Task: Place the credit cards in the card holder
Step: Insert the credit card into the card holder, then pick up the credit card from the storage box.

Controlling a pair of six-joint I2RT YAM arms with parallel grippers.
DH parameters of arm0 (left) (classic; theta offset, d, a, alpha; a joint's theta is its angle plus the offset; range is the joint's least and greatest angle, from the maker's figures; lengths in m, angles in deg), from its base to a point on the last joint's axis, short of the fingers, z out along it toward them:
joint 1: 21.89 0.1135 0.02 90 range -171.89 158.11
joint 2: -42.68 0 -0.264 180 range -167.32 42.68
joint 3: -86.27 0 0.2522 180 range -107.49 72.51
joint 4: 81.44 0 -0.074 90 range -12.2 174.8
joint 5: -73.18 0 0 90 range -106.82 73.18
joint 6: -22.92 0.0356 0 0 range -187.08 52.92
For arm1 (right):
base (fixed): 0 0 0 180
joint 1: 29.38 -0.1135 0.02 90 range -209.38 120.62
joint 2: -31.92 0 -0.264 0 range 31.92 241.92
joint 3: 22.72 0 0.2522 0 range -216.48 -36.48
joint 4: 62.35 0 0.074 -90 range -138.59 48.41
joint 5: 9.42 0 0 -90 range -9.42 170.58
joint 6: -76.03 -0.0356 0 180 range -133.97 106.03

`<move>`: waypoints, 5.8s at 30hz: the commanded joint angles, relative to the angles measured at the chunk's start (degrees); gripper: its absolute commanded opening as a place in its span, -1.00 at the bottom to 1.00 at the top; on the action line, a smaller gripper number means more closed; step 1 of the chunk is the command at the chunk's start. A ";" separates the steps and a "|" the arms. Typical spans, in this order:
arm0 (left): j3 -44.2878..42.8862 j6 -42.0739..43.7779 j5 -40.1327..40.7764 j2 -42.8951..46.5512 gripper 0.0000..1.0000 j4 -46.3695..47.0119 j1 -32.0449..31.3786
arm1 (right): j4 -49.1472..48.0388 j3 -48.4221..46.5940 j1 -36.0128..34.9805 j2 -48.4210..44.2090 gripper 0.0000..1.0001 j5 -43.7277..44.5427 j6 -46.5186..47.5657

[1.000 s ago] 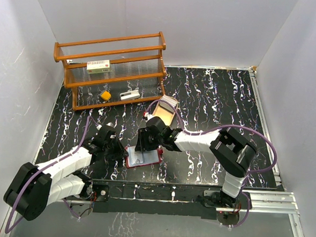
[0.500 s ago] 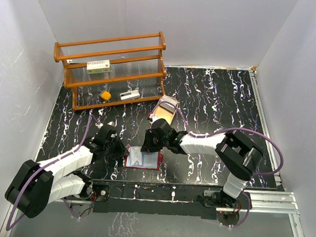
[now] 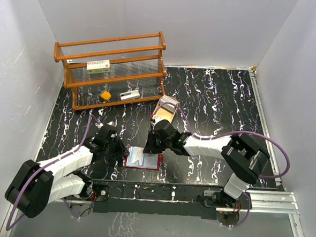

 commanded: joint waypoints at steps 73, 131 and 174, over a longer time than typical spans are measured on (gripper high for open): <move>4.61 -4.55 -6.11 5.53 -0.45 3.05 0.15 | 1.21 -3.43 -0.93 1.20 -0.21 2.13 -10.56; -20.22 18.48 -3.67 22.85 0.97 -22.51 0.14 | 17.50 -32.80 15.67 10.06 0.01 28.78 49.29; -16.50 24.32 0.40 31.14 0.97 -18.84 0.19 | 20.84 -42.73 15.76 22.69 -0.28 37.70 66.99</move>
